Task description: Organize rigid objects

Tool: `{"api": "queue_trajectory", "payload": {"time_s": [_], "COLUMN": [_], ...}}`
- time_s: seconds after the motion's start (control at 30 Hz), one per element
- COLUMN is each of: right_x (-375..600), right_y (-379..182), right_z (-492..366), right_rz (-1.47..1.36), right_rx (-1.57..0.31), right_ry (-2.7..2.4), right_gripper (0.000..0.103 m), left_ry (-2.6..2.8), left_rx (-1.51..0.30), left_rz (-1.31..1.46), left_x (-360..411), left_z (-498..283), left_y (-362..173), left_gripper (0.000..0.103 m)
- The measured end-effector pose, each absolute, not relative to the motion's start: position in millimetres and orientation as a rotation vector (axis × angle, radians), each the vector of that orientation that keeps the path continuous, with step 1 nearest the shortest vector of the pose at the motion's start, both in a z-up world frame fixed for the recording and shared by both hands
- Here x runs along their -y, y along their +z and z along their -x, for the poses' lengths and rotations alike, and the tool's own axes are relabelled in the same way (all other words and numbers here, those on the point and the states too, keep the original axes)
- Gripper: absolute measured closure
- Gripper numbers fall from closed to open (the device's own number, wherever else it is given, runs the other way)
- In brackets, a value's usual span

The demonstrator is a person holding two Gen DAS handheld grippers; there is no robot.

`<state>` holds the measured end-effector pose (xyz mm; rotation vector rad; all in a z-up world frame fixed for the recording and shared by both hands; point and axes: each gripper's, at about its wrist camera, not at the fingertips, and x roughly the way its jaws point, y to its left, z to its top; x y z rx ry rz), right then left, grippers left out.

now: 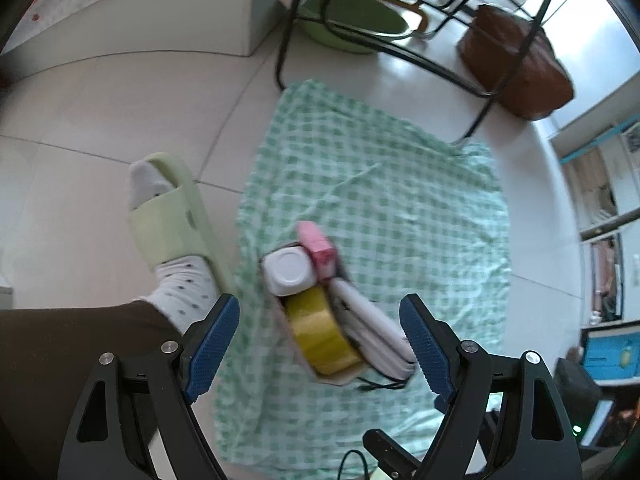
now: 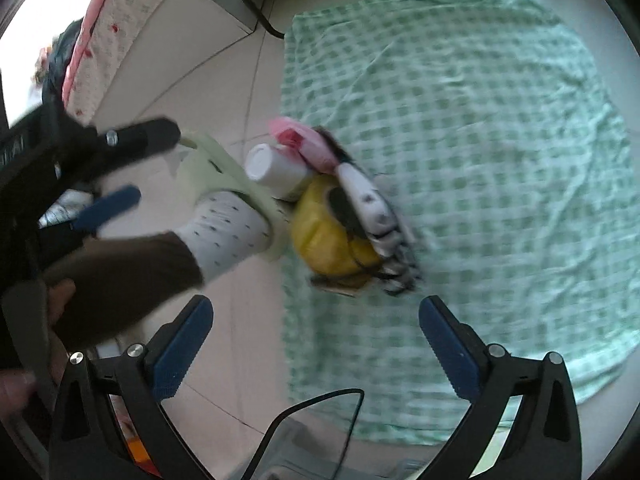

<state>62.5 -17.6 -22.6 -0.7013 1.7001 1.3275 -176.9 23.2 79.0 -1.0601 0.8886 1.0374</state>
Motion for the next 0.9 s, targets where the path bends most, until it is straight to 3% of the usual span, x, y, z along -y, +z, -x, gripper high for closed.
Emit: {"api": "queue_trajectory", "payload": {"time_s": [0.1,0.2,0.37,0.57,0.9], "right_x": [25,31,33,35,32], "right_y": [-25,-26,-15,-21,-17], "right_z": [-77,-86,-89,-84,-75], "right_rz": [0.679,0.72,0.744,0.783,0.869], "right_rx": [-1.719,-1.704,-1.639,-1.637,-1.568], "right_ry": [1.278,1.226,1.232,1.228,1.256], "right_gripper": [0.0,0.0,0.0,0.0,0.0], "left_ry": [0.998,0.986,0.984,1.039,1.068], "left_rx": [-0.848,-0.828,-0.827,-1.019,-1.068], "left_rz": [1.063,1.078,1.109,0.984,0.881], "left_x": [-18,-16,-18,-15,-11], "left_z": [178,183,190,170,152], "left_y": [80,79,75,74,83], "left_gripper": [0.02,0.0,0.0,0.0,0.0]}}
